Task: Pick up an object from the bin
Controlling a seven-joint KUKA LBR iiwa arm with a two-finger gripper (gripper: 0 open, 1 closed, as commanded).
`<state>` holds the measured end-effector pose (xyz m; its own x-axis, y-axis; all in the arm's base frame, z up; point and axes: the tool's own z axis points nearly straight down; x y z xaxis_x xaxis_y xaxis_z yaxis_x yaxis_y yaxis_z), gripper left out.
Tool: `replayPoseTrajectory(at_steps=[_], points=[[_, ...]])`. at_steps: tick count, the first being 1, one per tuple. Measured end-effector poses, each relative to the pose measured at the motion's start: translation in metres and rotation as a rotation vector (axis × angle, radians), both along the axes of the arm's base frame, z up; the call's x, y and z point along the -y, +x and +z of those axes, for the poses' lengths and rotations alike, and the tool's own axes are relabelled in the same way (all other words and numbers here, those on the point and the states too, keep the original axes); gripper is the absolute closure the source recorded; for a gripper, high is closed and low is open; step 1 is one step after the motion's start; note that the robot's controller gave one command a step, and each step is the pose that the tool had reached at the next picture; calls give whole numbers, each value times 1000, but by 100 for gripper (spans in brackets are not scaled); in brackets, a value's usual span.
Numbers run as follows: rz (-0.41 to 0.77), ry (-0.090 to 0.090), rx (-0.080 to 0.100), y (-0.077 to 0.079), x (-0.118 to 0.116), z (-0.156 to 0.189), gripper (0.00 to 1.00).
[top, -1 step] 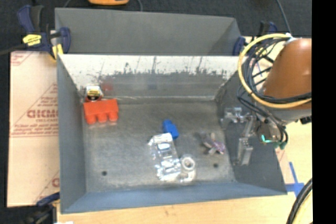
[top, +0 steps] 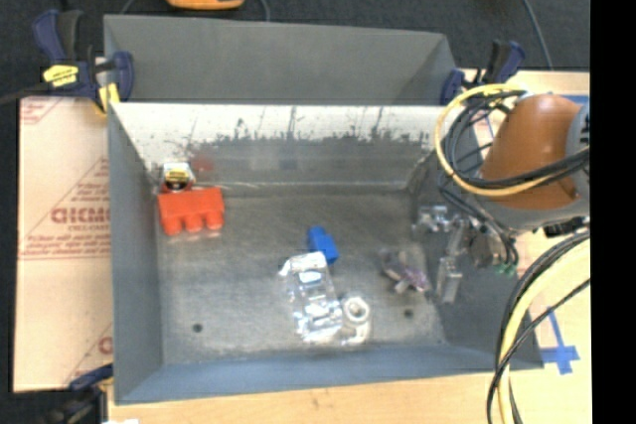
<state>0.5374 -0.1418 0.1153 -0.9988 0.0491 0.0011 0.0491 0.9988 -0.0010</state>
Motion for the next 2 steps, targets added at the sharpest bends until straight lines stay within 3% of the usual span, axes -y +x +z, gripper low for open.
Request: replayPoseTrajectory(at_steps=[1, 2], points=[[90, 0, 3, 16, -5, -46, 0], [93, -2, 5, 17, -4, -44, 100]])
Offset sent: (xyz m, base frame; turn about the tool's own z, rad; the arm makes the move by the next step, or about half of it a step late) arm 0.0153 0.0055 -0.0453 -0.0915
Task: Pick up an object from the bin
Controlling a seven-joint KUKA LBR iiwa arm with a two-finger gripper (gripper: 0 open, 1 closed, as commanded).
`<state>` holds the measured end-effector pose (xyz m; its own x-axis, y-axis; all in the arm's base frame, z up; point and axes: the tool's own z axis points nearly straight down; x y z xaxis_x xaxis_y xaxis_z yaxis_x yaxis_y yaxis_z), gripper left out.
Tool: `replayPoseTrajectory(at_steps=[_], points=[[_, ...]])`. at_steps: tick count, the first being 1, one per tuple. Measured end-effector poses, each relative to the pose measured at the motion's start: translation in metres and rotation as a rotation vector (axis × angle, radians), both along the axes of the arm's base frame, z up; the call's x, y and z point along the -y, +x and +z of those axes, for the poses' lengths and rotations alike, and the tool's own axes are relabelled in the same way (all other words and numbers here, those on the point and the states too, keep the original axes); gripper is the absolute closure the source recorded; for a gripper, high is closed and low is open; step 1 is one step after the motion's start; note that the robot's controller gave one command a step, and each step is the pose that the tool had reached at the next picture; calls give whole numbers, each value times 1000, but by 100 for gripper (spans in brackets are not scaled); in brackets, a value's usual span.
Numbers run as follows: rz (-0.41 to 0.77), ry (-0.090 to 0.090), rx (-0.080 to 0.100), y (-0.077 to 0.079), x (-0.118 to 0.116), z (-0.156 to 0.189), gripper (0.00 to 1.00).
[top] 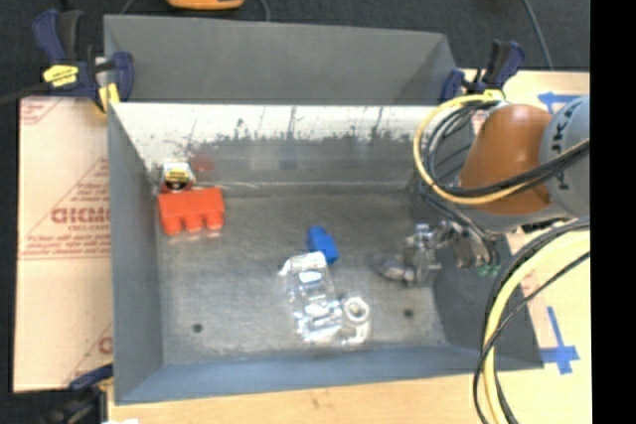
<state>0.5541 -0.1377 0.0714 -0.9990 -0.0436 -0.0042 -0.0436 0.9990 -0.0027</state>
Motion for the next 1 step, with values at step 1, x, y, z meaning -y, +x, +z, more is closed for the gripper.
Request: replayPoseTrajectory(at_steps=[1], points=[[10, -2, 9, 8, -4, 198, 100]])
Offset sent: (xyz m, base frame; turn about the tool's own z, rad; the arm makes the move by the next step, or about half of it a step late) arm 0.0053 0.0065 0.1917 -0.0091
